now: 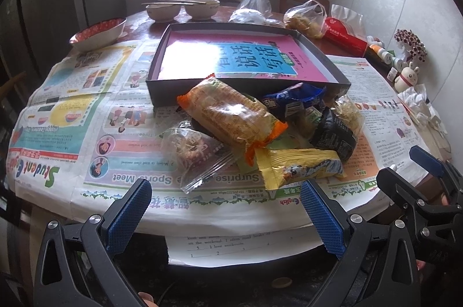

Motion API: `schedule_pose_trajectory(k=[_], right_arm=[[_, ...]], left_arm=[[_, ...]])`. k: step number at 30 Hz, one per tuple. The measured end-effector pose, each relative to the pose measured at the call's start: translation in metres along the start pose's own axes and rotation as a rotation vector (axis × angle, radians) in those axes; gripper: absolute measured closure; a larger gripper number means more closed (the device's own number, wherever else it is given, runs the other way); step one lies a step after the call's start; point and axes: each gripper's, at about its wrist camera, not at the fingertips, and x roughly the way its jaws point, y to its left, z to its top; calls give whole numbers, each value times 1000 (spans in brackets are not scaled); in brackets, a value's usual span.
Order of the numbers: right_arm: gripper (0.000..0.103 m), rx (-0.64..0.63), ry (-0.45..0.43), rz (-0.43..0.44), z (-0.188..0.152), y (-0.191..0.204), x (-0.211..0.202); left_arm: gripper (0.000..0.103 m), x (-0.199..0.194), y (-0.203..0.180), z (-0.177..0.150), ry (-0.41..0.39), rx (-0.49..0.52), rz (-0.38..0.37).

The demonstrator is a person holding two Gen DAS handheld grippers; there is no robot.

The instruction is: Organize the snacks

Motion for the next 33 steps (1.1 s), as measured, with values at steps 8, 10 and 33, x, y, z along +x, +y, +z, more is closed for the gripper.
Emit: schedule_pose_trajectory(k=[8, 10, 33], right_arm=[[1, -54, 3, 41, 2, 10, 4], [1, -84, 2, 54, 2, 18, 5], [25, -538, 3, 36, 3, 92, 49]], left_arm=[[1, 3, 24, 4, 15, -56, 10], [1, 5, 31, 5, 22, -72, 12], [9, 49, 60, 28, 118, -128, -22]])
